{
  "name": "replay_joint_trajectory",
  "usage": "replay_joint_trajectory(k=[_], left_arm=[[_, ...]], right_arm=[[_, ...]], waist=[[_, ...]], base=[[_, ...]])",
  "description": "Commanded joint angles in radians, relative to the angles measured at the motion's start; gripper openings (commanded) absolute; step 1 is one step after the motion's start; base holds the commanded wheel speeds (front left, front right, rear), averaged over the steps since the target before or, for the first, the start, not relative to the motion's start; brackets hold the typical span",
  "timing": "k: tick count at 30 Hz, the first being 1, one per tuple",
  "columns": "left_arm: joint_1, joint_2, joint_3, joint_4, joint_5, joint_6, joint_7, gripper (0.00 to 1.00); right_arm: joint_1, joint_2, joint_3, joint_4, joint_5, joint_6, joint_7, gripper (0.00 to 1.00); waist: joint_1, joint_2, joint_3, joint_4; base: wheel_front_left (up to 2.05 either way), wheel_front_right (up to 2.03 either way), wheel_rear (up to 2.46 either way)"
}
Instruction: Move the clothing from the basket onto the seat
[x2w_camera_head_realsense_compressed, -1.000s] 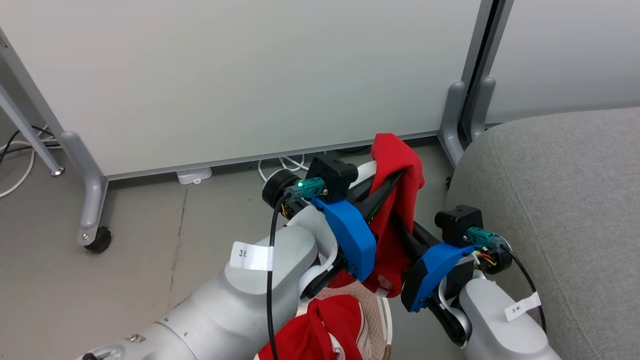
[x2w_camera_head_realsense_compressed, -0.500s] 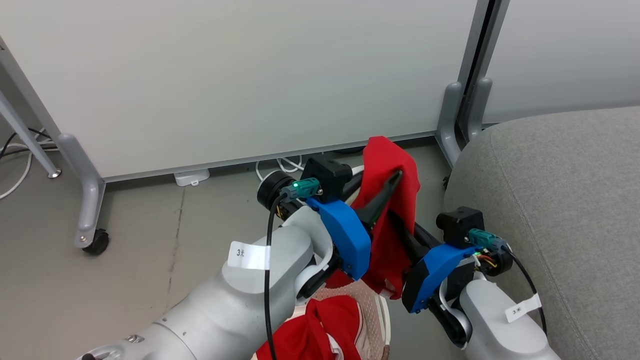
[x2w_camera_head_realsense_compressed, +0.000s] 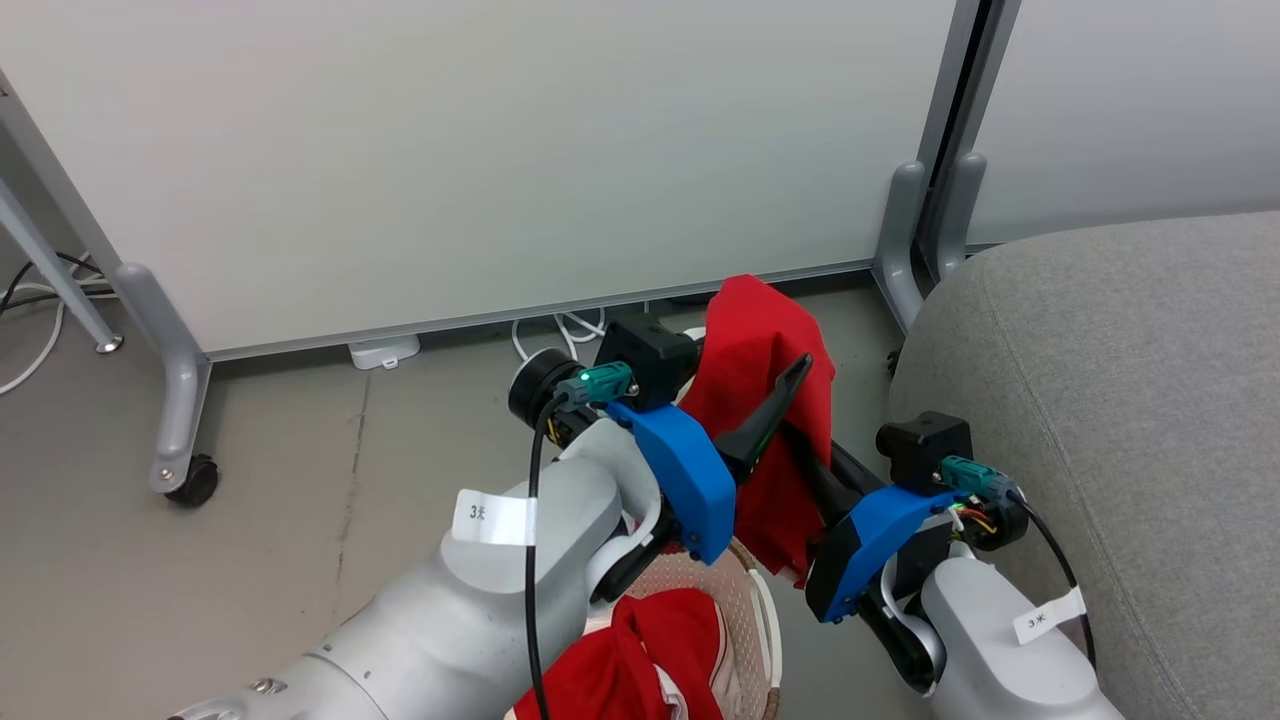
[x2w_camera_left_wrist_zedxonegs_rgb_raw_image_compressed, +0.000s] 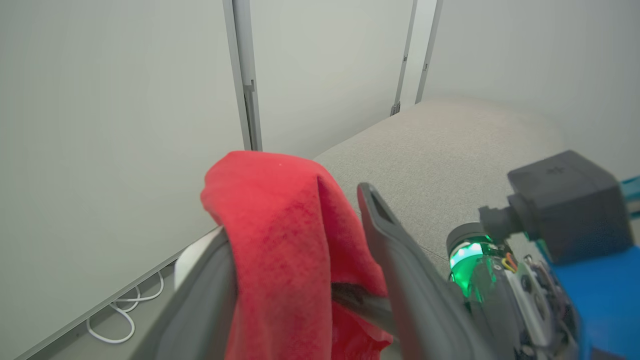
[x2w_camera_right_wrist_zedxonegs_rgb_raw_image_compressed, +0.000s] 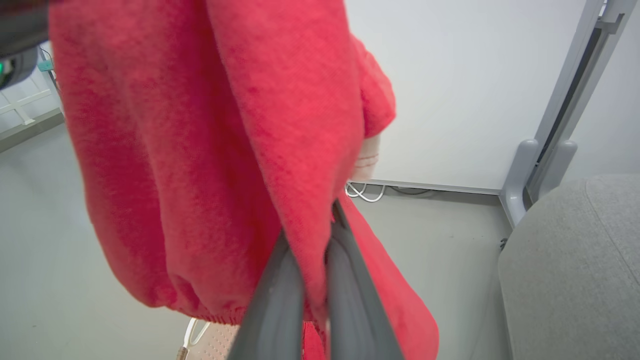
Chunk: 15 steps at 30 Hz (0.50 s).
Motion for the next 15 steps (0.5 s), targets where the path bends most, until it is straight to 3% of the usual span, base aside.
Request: replay_joint_trajectory(k=[1,15], left_arm=[[0.018,0.001,0.007,0.003,0.008,0.003,-0.006,1.0],[0.246,0.121,0.23,-0.197,0.186,0.061,-0.006,1.0]], right_arm=[[-0.018,-0.003,-0.003,0.002,0.004,0.0,-0.007,0.0],[-0.011,-0.003,-0.017,-0.006,-0.01,0.0,-0.013,0.0]], waist=[[0.0,0.0,0.001,0.0],[0.0,0.0,0.015,-0.013]], base=[[0.0,0.0,0.0],[0.0,0.0,0.0]])
